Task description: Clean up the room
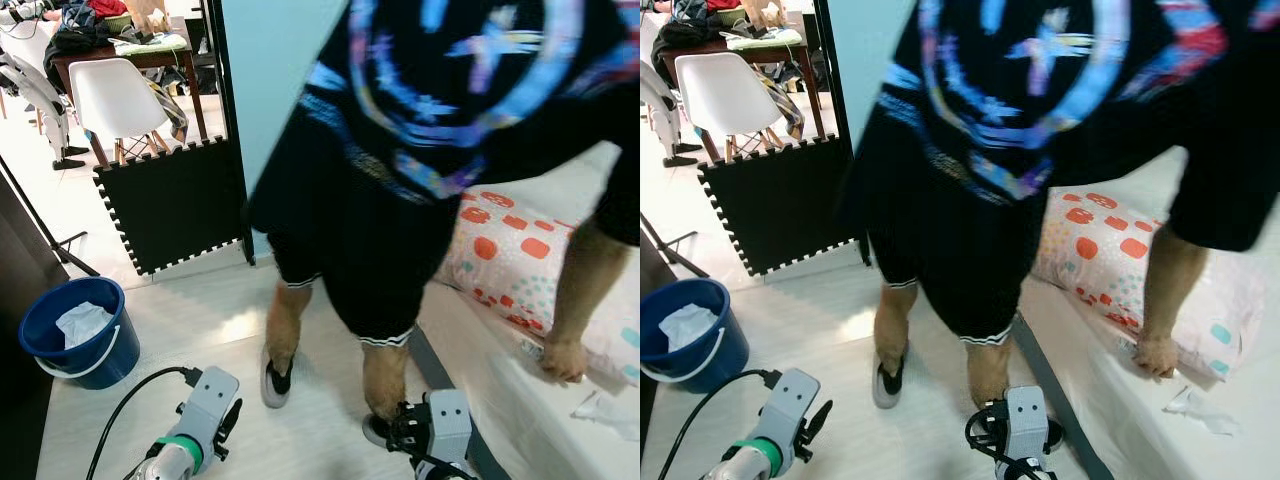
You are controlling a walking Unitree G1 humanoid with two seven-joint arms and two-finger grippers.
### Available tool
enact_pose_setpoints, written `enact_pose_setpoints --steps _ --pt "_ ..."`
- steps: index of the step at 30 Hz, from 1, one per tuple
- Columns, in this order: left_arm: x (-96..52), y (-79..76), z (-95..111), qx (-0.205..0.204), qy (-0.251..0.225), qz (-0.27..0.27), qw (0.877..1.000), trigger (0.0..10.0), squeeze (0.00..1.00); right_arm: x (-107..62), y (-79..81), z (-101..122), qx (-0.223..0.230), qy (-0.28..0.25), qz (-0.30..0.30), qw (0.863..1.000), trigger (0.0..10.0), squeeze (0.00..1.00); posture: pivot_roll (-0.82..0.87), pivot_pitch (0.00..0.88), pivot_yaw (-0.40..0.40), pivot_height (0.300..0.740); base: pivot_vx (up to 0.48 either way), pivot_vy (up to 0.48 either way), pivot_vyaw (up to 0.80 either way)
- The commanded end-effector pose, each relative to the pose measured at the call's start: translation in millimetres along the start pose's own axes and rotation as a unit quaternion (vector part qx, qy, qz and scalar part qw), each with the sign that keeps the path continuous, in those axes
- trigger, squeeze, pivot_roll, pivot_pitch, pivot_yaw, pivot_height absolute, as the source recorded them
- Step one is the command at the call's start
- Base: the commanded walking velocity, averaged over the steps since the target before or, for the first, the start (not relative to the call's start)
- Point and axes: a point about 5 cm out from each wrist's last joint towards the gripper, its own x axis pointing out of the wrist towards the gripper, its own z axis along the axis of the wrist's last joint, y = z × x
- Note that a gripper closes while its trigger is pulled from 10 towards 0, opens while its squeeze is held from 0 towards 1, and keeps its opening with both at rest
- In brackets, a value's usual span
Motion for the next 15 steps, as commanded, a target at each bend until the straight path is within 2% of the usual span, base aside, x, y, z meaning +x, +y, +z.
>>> enact_pose_setpoints --steps 1,4,5,15 --pt "-1.8 -1.3 -4.2 0.001 0.01 0.0 1.0 10.0 0.0 -2.5 3.1 -6.0 0.004 0.014 0.002 1.0 10.0 0.0 -0.17 0.042 0.054 0.74 0.0 0.0 0.0" --pt "0.0 1.5 -2.8 -0.002 0.012 0.006 1.0 10.0 0.0 -0.2 5.2 -5.5 0.004 0.016 0.003 1.0 10.0 0.0 -0.17 0.043 0.056 0.74 0.0 0.0 0.0" --pt "0.9 4.0 -0.8 -0.012 0.016 0.001 1.0 10.0 0.0 5.3 9.6 0.2 0.007 0.007 0.007 1.0 10.0 0.0 -0.16 0.044 0.058 0.74 0.0 0.0 0.0" --pt "-1.1 6.1 -0.5 -0.033 0.018 0.006 0.999 10.0 0.0 7.6 13.3 1.5 0.009 0.007 0.016 1.0 10.0 0.0 -0.13 0.044 0.046 0.74 0.0 0.0 0.0"
